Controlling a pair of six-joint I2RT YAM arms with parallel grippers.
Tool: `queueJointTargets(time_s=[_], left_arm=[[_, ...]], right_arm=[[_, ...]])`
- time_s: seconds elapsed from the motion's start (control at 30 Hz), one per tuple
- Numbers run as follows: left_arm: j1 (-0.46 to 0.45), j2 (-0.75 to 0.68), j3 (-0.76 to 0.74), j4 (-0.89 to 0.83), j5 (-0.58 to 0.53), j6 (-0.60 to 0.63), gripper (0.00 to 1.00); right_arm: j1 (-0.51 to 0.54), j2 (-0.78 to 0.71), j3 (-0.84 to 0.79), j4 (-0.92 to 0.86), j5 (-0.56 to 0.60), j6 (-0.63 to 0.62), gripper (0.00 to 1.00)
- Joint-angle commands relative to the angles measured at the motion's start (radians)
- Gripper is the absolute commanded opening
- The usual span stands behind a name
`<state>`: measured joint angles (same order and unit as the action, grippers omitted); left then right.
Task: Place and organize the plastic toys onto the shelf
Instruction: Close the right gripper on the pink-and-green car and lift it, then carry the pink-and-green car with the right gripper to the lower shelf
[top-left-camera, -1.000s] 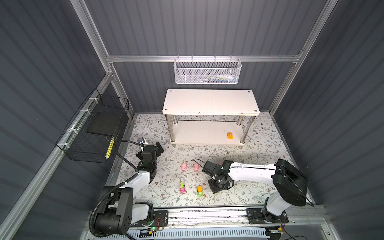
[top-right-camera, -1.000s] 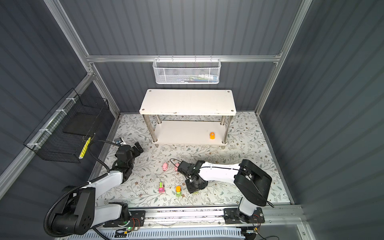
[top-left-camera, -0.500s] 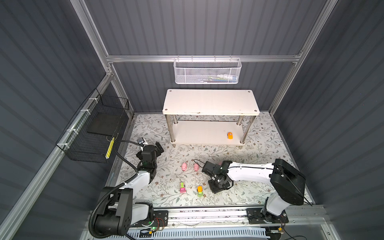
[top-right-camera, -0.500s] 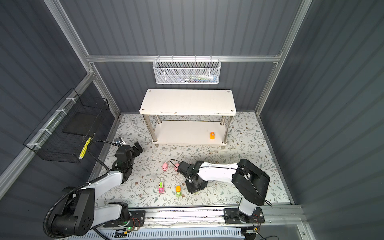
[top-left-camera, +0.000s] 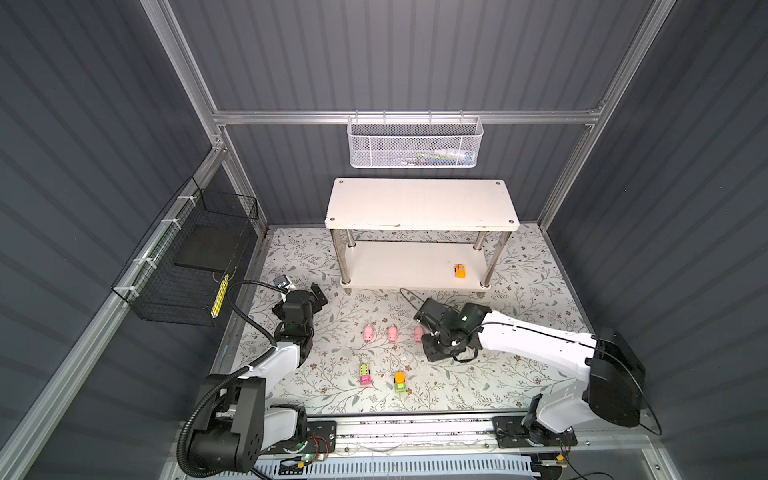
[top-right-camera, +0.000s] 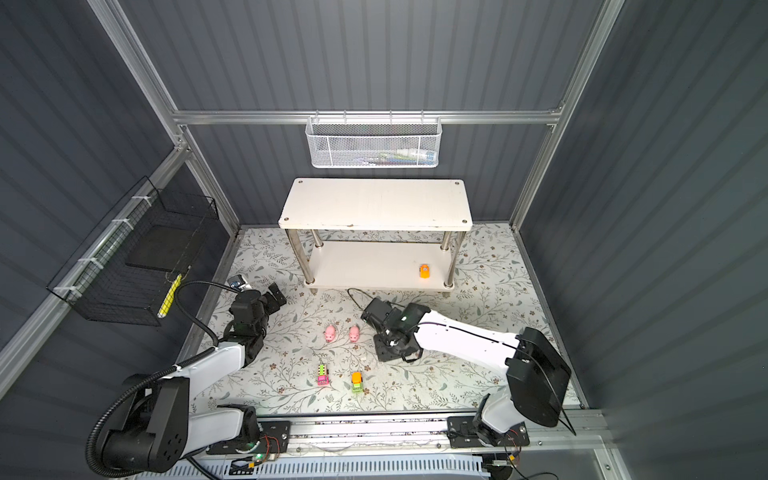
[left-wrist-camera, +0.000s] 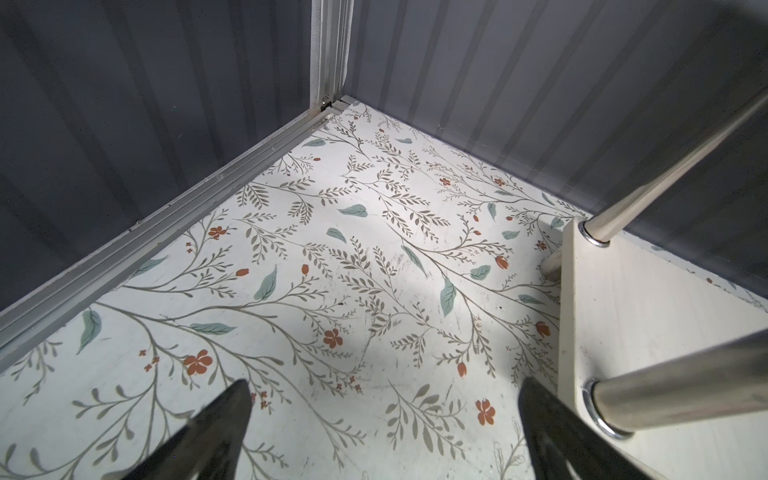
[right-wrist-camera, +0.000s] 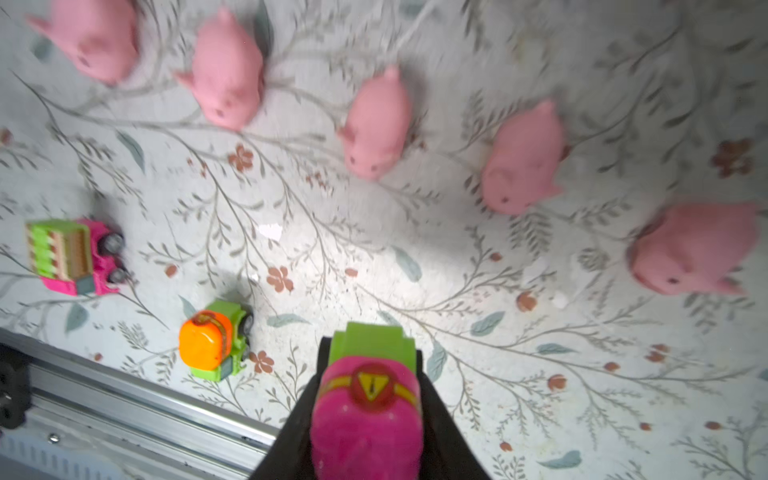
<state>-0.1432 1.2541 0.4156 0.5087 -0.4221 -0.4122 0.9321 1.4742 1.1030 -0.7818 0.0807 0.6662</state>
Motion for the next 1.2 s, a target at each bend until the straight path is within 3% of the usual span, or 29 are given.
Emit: queueJointTargets(time_s=[0.0,0.33,0.8,1.17], left_arm=[[-0.006,-0.004,-0.001,-0.012,-0.013,0.01,1.0],[-0.005,0.008,0.013,-0.013,-0.008,0.011,1.0],[-0.006,0.022,0.017,-0.015,-0.012,0.02,1.0],[-0.006,0.031,0.022,-0.012,-0.004,0.019,1.0]], right_arm=[[-0.06,-0.014,0.048,0.002,0.073,-0.041,0.34],[-0.242,0.087,0.127,0.135,0.112,-0.179,0.34],[-0.312,0.162,0.103,0.467,0.221,-0.261,0.32],[-0.36,0.279,0.129,0.562,0.186,-0.239,0.33]])
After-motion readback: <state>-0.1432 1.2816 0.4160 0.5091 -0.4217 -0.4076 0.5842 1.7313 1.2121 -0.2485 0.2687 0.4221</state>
